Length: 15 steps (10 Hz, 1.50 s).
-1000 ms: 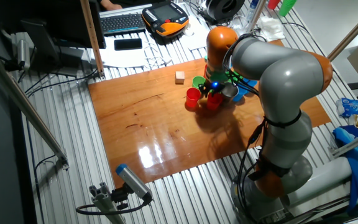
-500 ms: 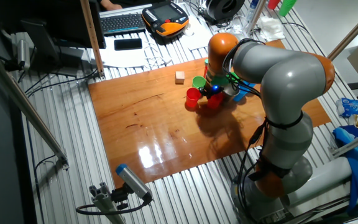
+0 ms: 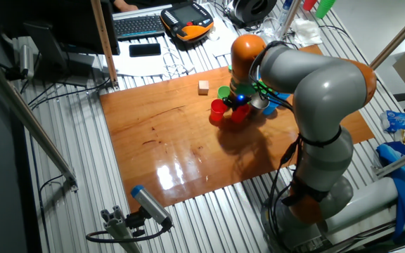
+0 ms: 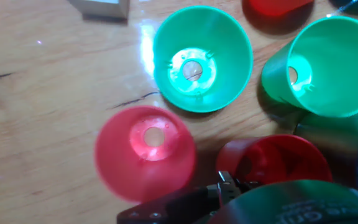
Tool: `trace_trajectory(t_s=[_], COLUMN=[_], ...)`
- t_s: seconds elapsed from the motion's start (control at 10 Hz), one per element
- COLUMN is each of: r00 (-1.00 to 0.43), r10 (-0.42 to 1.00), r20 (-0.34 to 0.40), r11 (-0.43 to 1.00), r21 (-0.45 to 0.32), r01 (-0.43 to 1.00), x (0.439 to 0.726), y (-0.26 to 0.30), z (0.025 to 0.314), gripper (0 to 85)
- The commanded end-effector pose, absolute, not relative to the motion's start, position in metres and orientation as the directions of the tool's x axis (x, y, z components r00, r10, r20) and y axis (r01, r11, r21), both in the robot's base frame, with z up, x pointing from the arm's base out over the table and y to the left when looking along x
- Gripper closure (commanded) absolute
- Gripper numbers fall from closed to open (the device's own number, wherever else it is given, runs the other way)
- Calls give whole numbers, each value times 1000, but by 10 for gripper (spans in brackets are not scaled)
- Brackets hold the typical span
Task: Stack the cups
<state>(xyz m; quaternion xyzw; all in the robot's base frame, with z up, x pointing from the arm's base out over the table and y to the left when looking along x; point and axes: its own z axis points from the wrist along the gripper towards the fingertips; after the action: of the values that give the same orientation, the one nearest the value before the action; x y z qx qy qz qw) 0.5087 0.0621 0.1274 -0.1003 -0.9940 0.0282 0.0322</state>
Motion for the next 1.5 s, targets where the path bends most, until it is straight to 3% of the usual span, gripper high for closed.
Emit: trace_trajectory(t_s=[0.0, 0.3, 0.5, 1.3, 1.4], r00=[-976, -964, -964, -957, -949], r10=[206, 238, 243, 279, 304], r20=[70, 115, 109, 79, 79], r11=[977, 971, 970, 960, 951], r21=[-66, -43, -4, -1, 40], r01=[201, 235, 244, 280, 308], x=[509, 516, 517, 512, 511], y=[65, 70, 61, 59, 62], z=[141, 194, 200, 203, 203], gripper=[850, 850, 850, 850, 850])
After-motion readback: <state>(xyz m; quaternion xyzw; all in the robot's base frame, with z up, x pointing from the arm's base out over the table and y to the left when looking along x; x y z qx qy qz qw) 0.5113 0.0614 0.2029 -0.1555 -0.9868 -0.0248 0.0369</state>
